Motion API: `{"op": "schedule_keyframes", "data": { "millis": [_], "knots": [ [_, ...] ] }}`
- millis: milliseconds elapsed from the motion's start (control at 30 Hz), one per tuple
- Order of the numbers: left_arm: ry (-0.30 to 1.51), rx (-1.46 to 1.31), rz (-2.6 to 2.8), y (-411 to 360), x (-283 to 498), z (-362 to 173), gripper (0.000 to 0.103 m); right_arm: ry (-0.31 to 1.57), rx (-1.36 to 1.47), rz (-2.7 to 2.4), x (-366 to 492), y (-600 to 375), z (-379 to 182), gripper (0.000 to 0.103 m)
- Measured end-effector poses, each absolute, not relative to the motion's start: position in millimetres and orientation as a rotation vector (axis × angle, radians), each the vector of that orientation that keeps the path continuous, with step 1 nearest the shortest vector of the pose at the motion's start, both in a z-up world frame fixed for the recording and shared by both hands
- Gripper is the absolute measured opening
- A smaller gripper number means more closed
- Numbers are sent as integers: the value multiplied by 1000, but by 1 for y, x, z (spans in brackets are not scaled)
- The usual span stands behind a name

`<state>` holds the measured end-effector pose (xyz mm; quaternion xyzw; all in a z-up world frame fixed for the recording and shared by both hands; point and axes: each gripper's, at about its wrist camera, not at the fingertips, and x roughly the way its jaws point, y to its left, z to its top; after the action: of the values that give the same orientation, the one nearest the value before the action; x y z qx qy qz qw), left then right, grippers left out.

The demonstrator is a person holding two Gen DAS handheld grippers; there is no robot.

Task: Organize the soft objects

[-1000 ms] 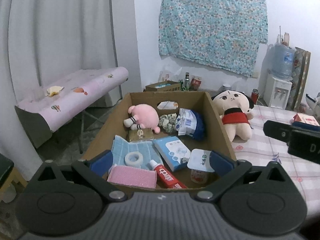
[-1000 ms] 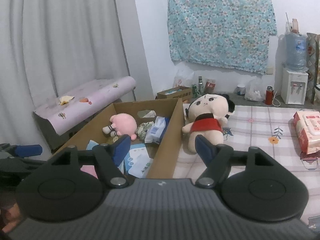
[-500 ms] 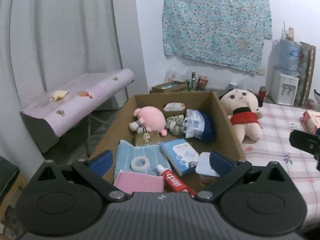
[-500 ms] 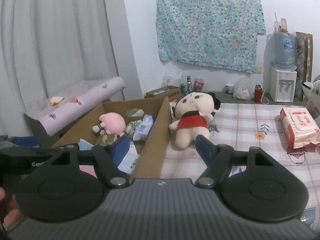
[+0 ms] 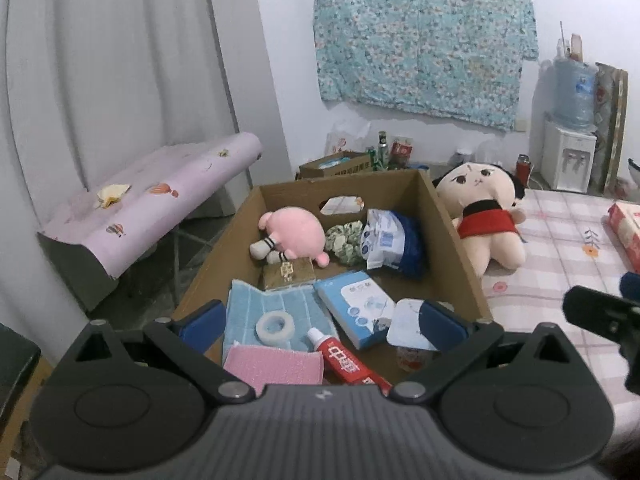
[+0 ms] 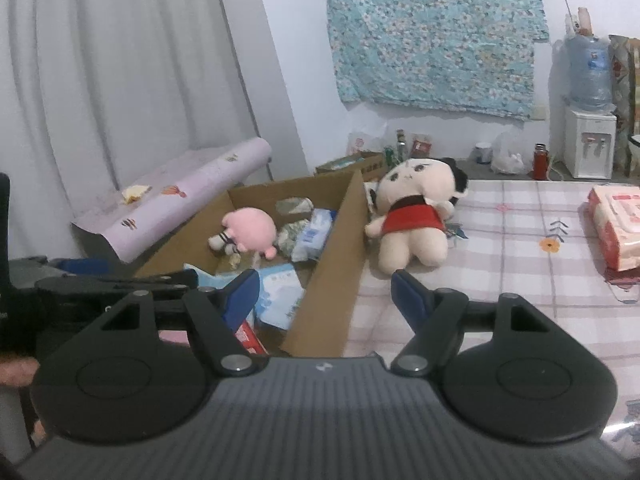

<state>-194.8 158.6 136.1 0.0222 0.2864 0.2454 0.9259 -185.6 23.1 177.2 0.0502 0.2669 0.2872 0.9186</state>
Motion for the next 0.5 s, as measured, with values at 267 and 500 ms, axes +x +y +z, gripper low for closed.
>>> {"op": "schedule_keyframes", "data": {
  "millis": [267,500],
  "knots": [
    [583,-1,498,164,-203,139,103,533,125,597,-188,21,176,73],
    [548,-3,517,158,-212,146,103,541,122,593,-186,20,180,73]
  ]
}}
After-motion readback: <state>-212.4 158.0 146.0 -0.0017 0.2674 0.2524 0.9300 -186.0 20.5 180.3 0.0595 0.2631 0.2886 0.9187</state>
